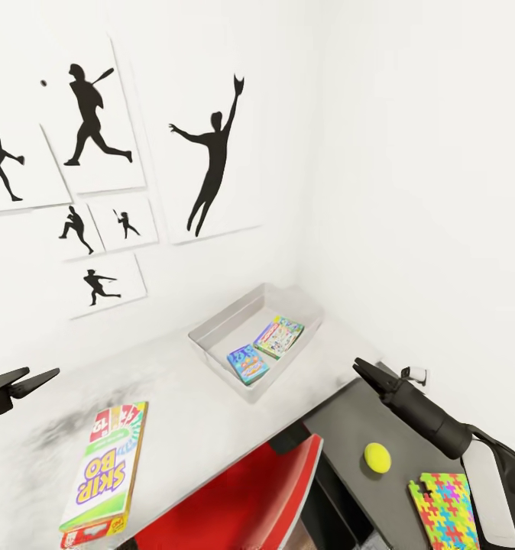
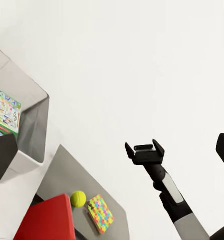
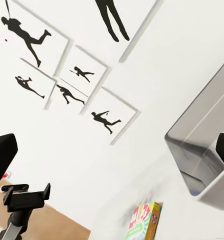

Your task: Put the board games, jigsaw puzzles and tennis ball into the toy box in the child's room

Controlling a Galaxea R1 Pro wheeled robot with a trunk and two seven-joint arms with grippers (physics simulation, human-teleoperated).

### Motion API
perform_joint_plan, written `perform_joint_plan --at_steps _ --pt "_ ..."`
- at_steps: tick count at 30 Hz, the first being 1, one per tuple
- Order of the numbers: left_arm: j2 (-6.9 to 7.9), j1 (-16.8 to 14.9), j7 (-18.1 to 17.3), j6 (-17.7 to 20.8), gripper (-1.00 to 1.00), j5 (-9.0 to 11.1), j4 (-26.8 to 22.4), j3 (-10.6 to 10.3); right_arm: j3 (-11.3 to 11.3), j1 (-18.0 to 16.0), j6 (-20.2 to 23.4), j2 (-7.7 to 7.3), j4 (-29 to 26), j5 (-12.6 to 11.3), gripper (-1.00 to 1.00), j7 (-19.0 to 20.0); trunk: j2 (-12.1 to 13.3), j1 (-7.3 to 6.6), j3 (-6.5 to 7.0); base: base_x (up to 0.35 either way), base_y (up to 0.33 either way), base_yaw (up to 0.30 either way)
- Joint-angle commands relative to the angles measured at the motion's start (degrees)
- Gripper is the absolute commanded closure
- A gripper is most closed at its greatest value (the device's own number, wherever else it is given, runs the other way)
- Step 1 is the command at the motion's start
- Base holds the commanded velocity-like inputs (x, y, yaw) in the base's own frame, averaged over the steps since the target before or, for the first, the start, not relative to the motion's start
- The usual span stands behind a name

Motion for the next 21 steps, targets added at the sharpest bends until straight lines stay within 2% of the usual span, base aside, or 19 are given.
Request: perform_joint_plan --at_steps 1,10,21 --pt "0.01 -0.04 -0.24 0.61 -1.0 -0.07 -0.1 -0.02 -0.05 -0.02 0.27 0.0 -0.06 -0.06 -1.0 0.14 -0.11 0.02 -0.03 -0.171 0.0 0.0" --pt "-0.12 -0.04 -0.24 0.59 -1.0 -0.07 -0.91 -0.09 -0.12 1.06 -2.57 -0.05 -0.16 -0.47 -1.0 0.06 -0.11 0.02 0.8 -0.183 0.0 0.0" --pt "-0.3 -0.04 -0.24 0.49 -1.0 -0.07 -1.11 -0.15 -0.13 1.54 -3.19 -0.08 -0.16 -0.61 -1.0 0.25 -0.11 0.02 1.85 -0.02 0.0 0.0"
